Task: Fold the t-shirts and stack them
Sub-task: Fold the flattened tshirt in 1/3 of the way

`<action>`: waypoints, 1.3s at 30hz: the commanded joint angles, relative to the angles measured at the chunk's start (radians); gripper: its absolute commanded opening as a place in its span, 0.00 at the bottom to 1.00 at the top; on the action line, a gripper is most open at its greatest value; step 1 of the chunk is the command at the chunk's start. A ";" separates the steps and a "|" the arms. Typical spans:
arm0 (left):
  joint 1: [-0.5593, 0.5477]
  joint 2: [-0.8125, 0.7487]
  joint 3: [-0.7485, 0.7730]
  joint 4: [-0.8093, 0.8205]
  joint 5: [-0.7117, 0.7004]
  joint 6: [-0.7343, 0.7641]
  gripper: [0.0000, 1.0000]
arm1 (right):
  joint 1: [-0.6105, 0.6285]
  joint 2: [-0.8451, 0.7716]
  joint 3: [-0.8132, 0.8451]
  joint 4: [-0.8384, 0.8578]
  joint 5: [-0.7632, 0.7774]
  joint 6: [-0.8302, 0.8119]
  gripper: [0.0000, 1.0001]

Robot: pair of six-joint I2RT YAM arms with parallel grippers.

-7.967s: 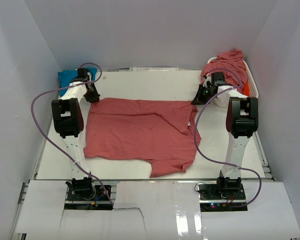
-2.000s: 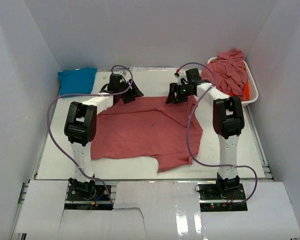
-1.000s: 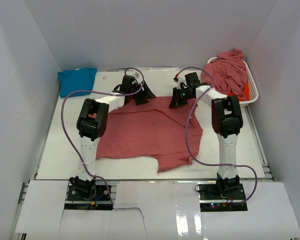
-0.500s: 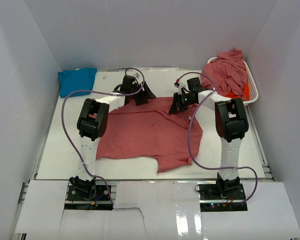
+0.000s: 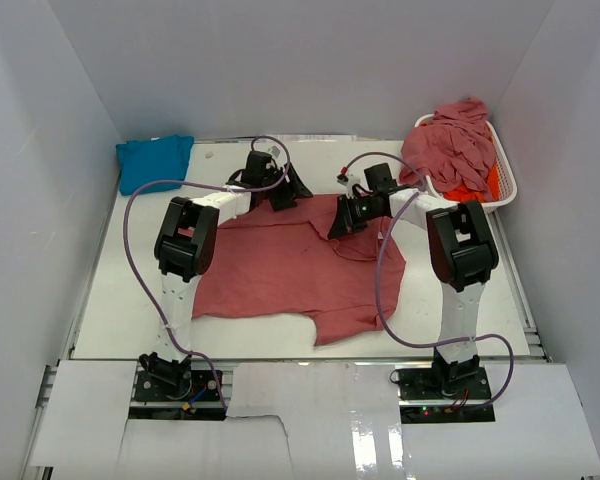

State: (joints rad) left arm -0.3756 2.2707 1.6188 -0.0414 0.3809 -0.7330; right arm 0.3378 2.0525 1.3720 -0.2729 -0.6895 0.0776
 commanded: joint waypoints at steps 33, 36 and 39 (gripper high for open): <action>-0.017 0.041 0.053 -0.057 -0.017 0.024 0.75 | 0.297 -0.247 -0.277 0.234 0.544 -0.177 0.34; -0.016 0.038 0.053 -0.061 -0.019 0.030 0.75 | 0.319 -0.285 -0.336 0.315 0.593 -0.180 0.42; -0.016 0.033 0.052 -0.069 -0.022 0.037 0.75 | 0.325 -0.350 -0.404 0.388 0.656 -0.165 0.47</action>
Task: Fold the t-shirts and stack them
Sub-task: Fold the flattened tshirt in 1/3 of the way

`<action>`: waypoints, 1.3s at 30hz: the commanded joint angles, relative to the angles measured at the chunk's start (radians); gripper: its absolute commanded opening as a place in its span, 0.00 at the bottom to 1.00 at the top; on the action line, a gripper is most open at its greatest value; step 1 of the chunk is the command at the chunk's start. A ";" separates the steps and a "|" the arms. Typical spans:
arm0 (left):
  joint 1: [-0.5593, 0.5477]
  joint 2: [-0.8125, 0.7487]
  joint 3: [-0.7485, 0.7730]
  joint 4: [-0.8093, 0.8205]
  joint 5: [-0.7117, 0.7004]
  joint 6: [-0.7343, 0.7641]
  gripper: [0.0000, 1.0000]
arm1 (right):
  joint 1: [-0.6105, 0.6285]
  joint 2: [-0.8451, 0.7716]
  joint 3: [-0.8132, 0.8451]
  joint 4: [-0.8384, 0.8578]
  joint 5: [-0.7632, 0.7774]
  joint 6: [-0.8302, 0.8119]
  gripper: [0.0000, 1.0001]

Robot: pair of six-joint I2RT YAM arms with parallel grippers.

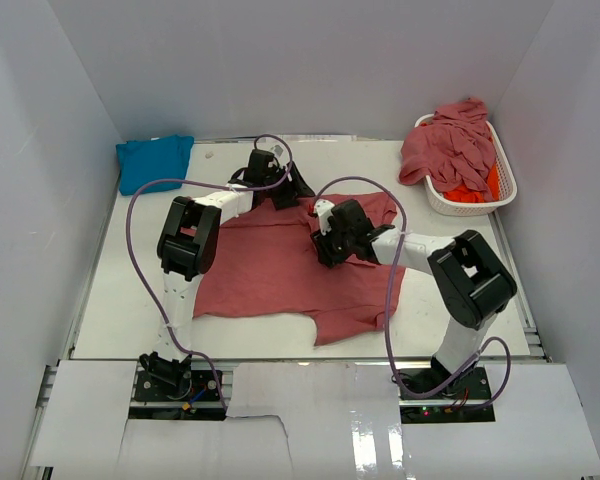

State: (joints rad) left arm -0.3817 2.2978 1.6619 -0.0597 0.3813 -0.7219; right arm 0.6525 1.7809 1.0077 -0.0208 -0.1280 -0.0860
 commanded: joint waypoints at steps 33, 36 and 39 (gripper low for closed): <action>0.052 -0.179 -0.080 -0.069 -0.005 0.047 0.76 | -0.372 0.262 0.482 -0.136 0.123 0.192 0.61; 0.053 -0.176 -0.082 -0.069 -0.001 0.047 0.76 | -0.378 0.273 0.477 -0.140 0.175 0.196 0.61; 0.053 -0.184 -0.091 -0.072 -0.007 0.056 0.76 | -0.399 0.291 0.477 -0.146 0.180 0.206 0.61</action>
State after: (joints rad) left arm -0.3294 2.2124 1.5818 -0.1188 0.3809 -0.6868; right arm 0.2794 2.0396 1.4582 -0.1436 0.0139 0.1020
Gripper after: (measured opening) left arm 0.760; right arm 0.605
